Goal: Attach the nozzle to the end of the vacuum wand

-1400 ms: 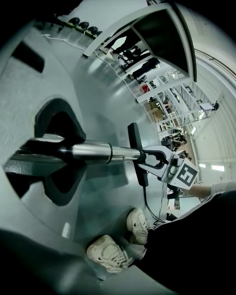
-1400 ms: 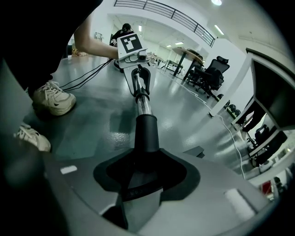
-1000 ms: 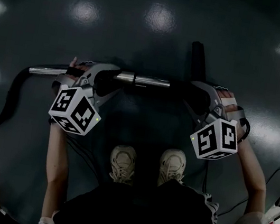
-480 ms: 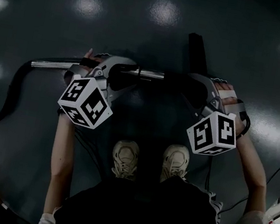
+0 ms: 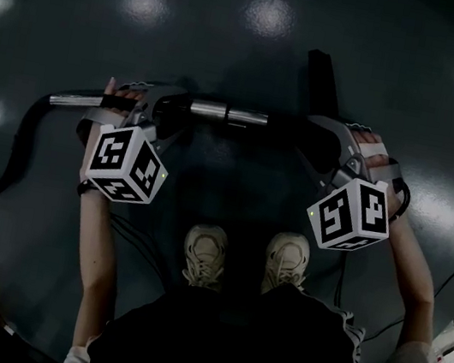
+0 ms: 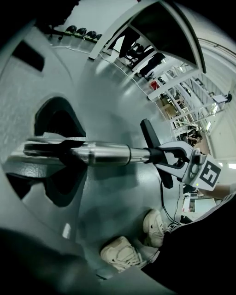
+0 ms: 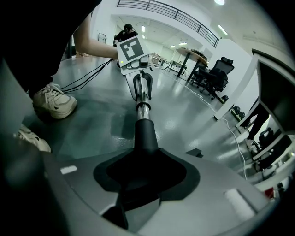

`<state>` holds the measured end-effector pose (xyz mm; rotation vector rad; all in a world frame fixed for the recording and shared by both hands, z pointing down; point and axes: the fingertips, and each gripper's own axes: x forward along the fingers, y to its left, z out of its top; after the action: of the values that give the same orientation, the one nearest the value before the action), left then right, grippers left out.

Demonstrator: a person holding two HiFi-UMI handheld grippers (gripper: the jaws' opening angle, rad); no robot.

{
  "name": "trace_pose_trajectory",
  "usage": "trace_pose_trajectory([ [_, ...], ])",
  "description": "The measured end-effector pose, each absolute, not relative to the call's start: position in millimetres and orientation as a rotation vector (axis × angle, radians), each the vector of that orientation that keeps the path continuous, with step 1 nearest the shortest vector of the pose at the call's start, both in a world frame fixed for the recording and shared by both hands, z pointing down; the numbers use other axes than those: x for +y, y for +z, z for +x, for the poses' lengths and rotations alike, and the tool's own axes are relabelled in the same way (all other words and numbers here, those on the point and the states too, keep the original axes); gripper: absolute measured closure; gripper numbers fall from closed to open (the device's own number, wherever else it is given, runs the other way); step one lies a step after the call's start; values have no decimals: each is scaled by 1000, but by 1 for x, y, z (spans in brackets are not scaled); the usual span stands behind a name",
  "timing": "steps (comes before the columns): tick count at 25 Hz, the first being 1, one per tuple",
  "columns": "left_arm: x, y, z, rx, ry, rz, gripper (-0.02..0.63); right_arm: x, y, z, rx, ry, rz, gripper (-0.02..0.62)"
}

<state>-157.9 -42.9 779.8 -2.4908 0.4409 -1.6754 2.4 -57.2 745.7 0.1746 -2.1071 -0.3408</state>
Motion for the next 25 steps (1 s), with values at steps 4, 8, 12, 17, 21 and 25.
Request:
trace_pose_trajectory([
  [4,-42,790,-162,381,-1724,-2471,426,-57,747,3,-2116,-338,167,422],
  [8,-44,795,-158,361,-1655,-2594,430,-62,753,0,-2104,-352,211,422],
  [12,-44,796,-151,432,-1630,-2649,420,-60,756,-4,-2083,-393,190,422],
  [17,-41,807,-141,410,-1602,-2646,405,-56,774,-5,-2058,-315,152,419],
  [21,-42,786,-137,541,-1490,-2721,397,-60,755,-1,-2179,-178,258,407],
  [25,-84,681,-120,943,-754,-2861,490,-112,674,20,-2481,179,762,588],
])
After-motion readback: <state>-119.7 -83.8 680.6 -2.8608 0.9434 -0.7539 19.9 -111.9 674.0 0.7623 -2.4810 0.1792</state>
